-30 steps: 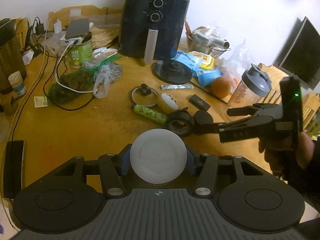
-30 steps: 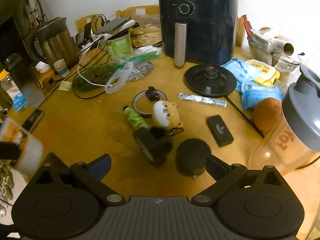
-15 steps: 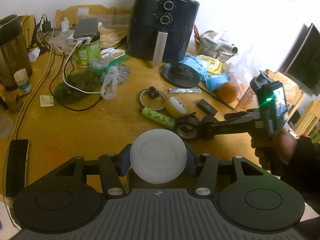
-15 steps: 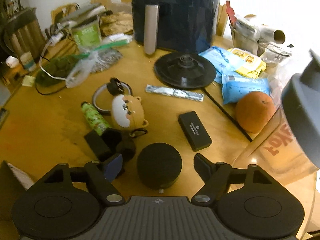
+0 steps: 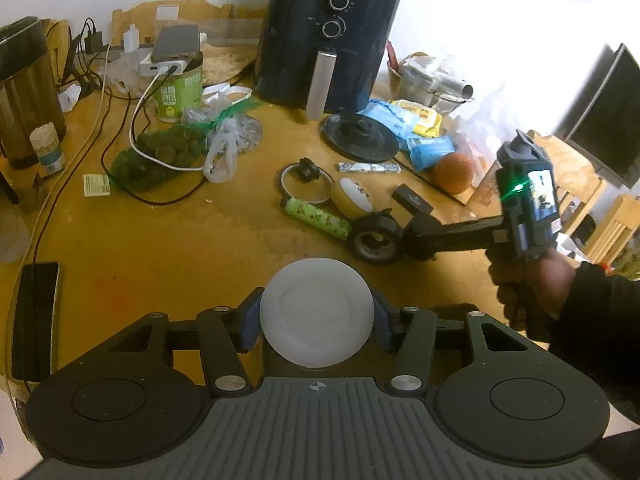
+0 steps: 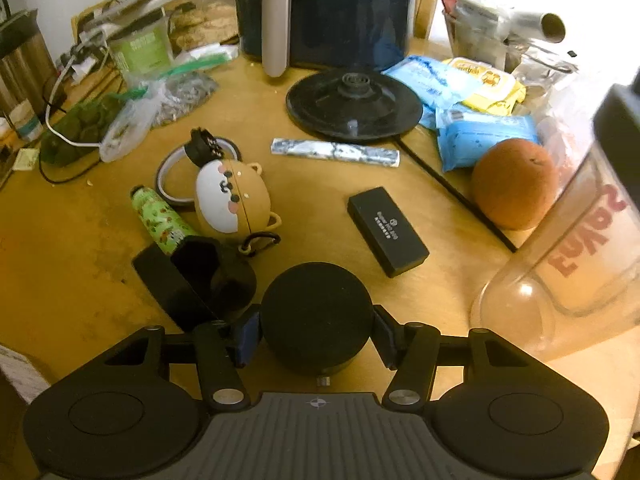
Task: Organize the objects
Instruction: 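Close the right gripper around the black round container, then carry the jar into the cardboard box with the left gripper while the right carries the black container there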
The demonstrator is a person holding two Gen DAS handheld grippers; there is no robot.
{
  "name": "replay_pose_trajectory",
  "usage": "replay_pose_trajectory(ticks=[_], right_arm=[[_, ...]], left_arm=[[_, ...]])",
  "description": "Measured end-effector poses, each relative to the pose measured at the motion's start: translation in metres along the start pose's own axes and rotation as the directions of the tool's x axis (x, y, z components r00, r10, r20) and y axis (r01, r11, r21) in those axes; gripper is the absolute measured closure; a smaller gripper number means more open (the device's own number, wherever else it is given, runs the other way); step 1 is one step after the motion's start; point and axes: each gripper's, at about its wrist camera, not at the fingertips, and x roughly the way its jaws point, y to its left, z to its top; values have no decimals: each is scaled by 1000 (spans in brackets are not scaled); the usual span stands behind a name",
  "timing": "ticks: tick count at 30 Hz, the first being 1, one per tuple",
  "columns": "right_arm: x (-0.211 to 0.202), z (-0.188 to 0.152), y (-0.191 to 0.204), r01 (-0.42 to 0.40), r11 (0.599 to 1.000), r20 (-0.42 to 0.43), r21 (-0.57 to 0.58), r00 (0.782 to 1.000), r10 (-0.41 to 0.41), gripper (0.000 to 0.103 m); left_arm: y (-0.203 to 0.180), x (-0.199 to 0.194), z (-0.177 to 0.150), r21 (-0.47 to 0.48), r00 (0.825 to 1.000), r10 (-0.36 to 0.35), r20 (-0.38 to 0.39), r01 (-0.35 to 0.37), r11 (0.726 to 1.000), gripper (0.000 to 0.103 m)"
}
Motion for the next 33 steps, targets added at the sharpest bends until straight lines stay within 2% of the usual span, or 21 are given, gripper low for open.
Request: replay_pose_trajectory(ticks=[14,20,28,33], right_arm=[[-89,-17,-5,-72,996,96,55,993,66,43],[-123,-33,1,-147,986,127,78,982,137,43],[-135,-57,23,-263,960,92,92,962,255,43],[-131,-72,41,-279,959,58,57,960,275,43]], left_arm=[[4,10,-15,13,998,-36,-58,36,999,50],[2,18,-22,38,996,-38,-85,42,998,50],[-3,36,-27,74,993,-35,-112,44,996,50],[-4,51,-30,105,990,-24,-136,38,994,50]])
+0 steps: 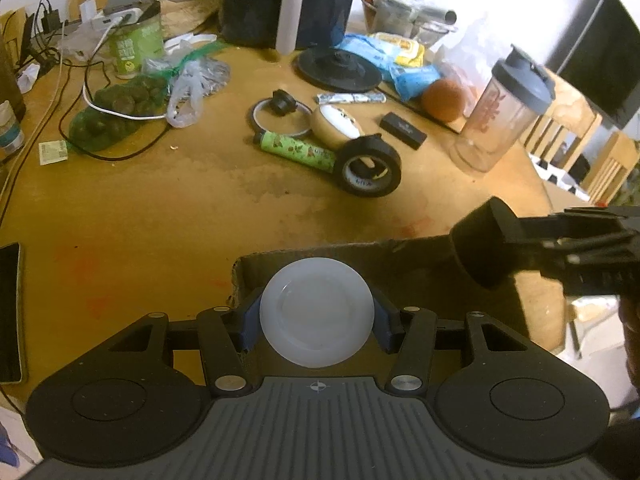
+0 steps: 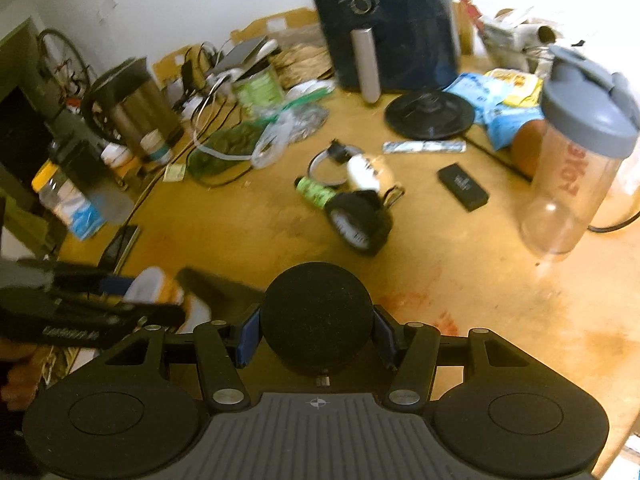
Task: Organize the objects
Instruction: 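Carry the jar into the cardboard box with the left gripper while the right carries the black container there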
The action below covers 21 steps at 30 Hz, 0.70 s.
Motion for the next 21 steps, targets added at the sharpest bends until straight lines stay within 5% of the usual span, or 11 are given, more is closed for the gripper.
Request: replay_pose_trajectory(ticks=[12,21], right_arm=[[39,-13,12,80,990,-99,-119,991,-92,43],[57,-18,17,153,968,-126,-201,976,-180,43]], left_arm=[[1,36,2,69,996,61,-61,-57,996,50],[-7,39,7,122,996,91,-20,-87,989,49]])
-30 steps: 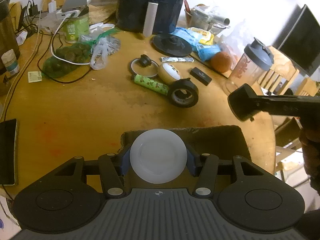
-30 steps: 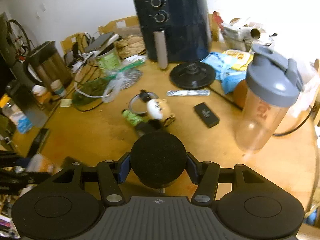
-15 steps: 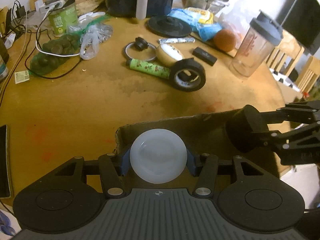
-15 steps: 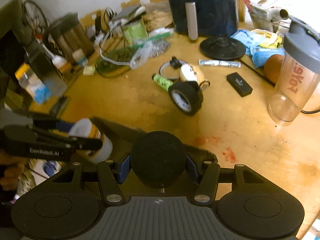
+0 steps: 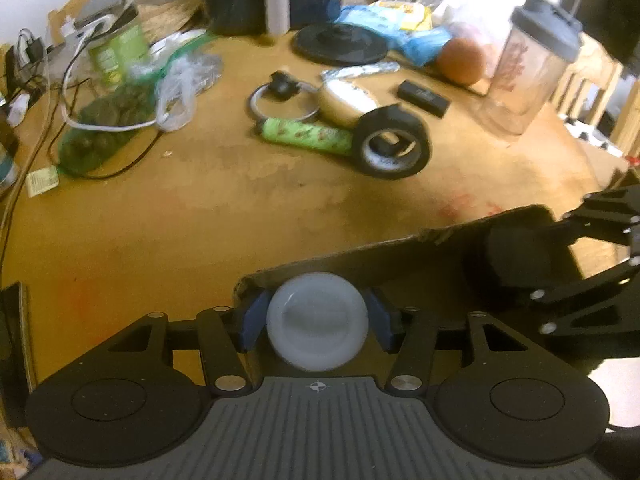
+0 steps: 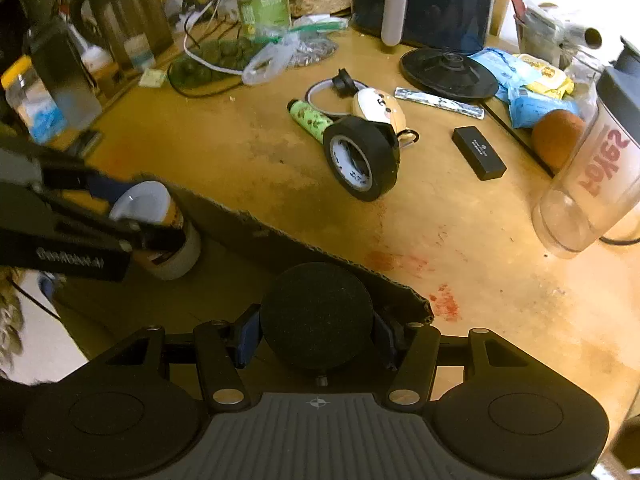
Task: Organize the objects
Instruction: 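Carry the jar into the cardboard box with the left gripper while the right carries the black container there, then open both grippers to release the jar and black container in the box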
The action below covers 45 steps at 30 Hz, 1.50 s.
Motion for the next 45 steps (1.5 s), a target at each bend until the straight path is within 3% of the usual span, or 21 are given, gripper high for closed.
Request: replay_pose_trajectory(ticks=[2,4,10,16,20,24,30,40,45], right_arm=[[-1,0,1,25,1000,14,-14,1000,-25,38],[-5,-1,1,13,1000,32,-18,999,-12,25],[-29,-4,-9,-36,999,115,41,993,31,15],[-49,-4,-36,-21,986,209,164,978,-14,6],[-42,4,-54,70,974,185,216,976,-111,6],[-27,10,-75,112,954,146,278,977,-157,6],[-2,5,-82,151,944,35,294,985,-168,6],[-5,-9,-81,127,937,17,326,990,-140,6],[-14,-12,-79,121,944,72,308,986,-150,6]], left_arm=[[-2,-1,2,15,1000,14,4,-14,1000,49],[-4,-1,3,24,1000,23,-3,-23,999,49],[-5,-24,1,24,998,29,58,-31,999,49],[10,-43,1,-51,993,59,101,-54,997,47],[17,-45,1,-73,992,76,97,-69,995,46],[18,-48,-3,-88,992,81,95,-73,993,46],[22,-53,-11,-133,991,96,88,-84,988,46],[23,-58,-20,-177,991,110,81,-94,980,46],[21,-58,-21,-177,990,111,82,-95,980,46]])
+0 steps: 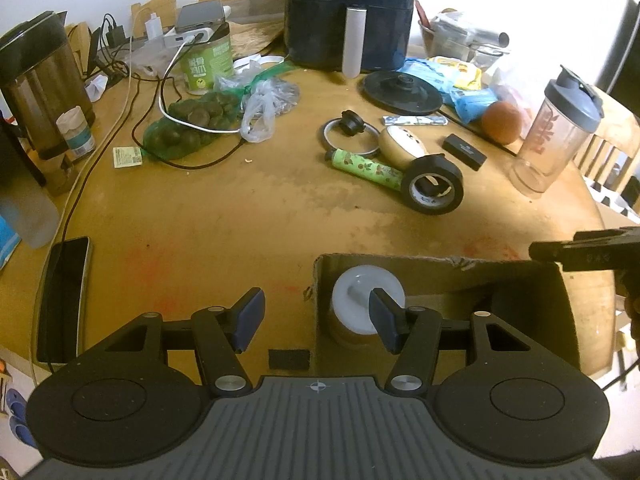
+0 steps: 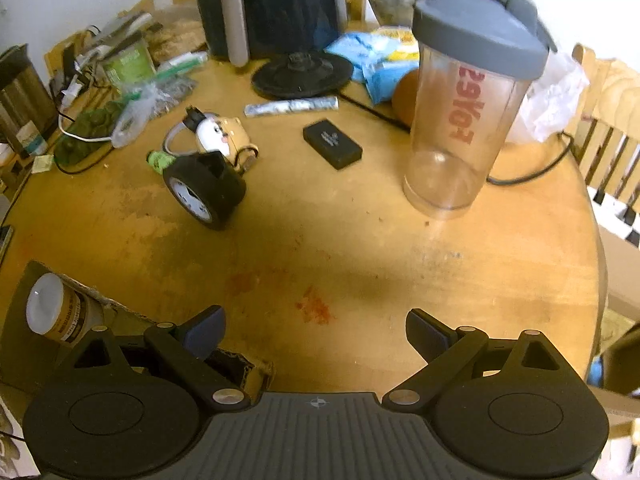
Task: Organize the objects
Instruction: 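Open both grippers to release the jar and black container in the box, then move the right gripper to the black tape roll and close on it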
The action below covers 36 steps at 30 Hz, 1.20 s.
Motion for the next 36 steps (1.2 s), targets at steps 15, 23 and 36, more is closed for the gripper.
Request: replay_pose_trajectory(ticks=[15,23,36], right_arm=[[-13,17,14,-103,991,92,-86,990,111,6],[-11,38,33,-121,979,110,-161,984,140,7],[20,70,60,-138,958,71,-251,984,160,17]], left_arm=[[-26,-4,7,50,997,-70,25,68,996,46],[-22,1,30,73,990,-126,60,121,990,46],[-1,13,61,49,983,-164,85,160,986,46]])
